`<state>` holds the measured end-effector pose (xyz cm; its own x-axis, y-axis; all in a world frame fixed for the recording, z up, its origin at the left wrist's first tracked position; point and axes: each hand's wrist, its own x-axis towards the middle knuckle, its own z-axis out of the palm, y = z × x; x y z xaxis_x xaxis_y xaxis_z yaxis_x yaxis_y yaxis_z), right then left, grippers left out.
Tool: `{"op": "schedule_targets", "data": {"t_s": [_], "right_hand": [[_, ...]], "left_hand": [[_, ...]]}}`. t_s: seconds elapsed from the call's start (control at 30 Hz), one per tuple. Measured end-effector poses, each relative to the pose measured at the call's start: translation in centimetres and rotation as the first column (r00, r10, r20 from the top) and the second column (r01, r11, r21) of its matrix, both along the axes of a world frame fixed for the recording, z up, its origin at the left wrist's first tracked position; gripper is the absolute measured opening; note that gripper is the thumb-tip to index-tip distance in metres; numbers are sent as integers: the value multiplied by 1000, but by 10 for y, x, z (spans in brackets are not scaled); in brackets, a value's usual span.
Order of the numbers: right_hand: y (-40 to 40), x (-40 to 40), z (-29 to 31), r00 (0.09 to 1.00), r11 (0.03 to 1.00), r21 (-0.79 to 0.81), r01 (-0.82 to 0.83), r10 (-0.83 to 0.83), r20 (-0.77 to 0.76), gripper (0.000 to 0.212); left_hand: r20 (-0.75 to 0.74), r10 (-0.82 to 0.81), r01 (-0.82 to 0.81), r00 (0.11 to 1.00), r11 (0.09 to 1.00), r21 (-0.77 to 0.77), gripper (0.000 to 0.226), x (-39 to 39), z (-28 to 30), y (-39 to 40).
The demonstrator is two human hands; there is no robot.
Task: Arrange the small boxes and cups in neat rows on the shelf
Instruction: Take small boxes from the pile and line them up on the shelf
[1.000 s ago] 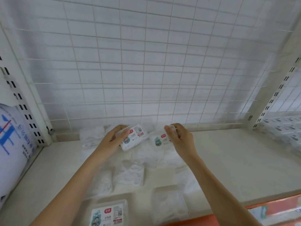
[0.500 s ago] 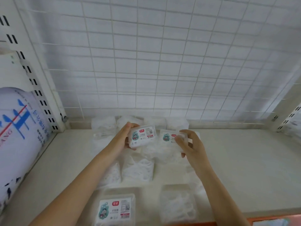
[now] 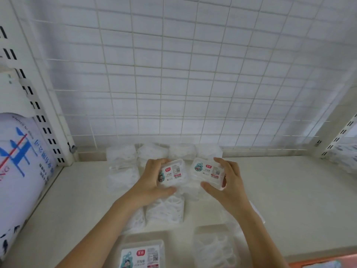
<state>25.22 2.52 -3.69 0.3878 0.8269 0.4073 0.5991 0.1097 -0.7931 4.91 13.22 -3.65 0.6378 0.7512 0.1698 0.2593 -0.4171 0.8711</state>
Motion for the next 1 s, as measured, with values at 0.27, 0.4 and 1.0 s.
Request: {"op": "schedule_targets", "data": {"t_s": [0.27, 0.4, 1.0], "right_hand": [[3, -3, -7, 973, 997, 8, 77, -77, 219, 65], [2, -8, -3, 914, 989, 91, 112, -139, 382, 66], [-179, 76, 47, 772, 928, 72, 366, -346, 534, 67]], "left_hand": [[-52, -42, 49, 998, 990, 134, 65, 1, -8, 2], [-1, -16, 16, 1000, 986, 166, 61, 1, -6, -1], [-53, -207, 199, 977, 788, 582, 66, 66, 61, -76]]}}
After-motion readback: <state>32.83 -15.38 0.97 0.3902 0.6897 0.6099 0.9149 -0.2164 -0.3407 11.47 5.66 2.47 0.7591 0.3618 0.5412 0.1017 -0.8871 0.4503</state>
